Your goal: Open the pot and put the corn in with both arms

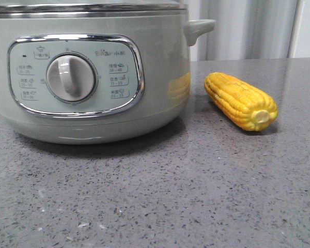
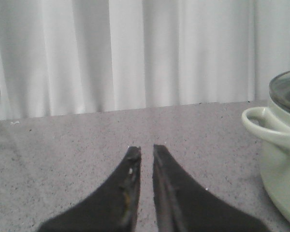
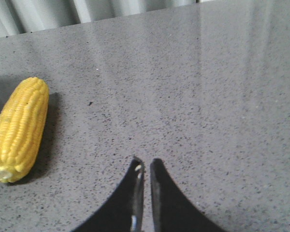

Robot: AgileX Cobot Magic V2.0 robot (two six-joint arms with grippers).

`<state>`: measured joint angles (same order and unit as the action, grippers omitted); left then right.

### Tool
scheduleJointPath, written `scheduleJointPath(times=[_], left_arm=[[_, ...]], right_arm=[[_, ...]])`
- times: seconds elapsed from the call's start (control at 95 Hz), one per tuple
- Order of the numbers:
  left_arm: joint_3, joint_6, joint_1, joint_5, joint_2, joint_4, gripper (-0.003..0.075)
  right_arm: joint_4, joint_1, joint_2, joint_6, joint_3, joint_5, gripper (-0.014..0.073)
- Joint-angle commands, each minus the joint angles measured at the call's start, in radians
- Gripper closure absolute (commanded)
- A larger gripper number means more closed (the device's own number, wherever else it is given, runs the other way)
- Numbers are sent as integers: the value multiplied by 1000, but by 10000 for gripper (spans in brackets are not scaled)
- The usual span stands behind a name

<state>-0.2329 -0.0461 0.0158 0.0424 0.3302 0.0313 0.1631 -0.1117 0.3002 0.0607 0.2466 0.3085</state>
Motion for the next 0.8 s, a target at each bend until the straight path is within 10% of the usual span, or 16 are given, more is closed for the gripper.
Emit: scheduleJointPath(times=[0.0,0.189,0.789], left_arm=[[-49,20,0,159,54,-2,561],[-119,79,-50,212,160,-2,332],[-467,79,-525,312,671,-2,330]], right_arm=[[46,-4,17,3,37,-73,641],[60,-4,17,3,37,-71,641],[57,-4,17,16,37,-58,641]])
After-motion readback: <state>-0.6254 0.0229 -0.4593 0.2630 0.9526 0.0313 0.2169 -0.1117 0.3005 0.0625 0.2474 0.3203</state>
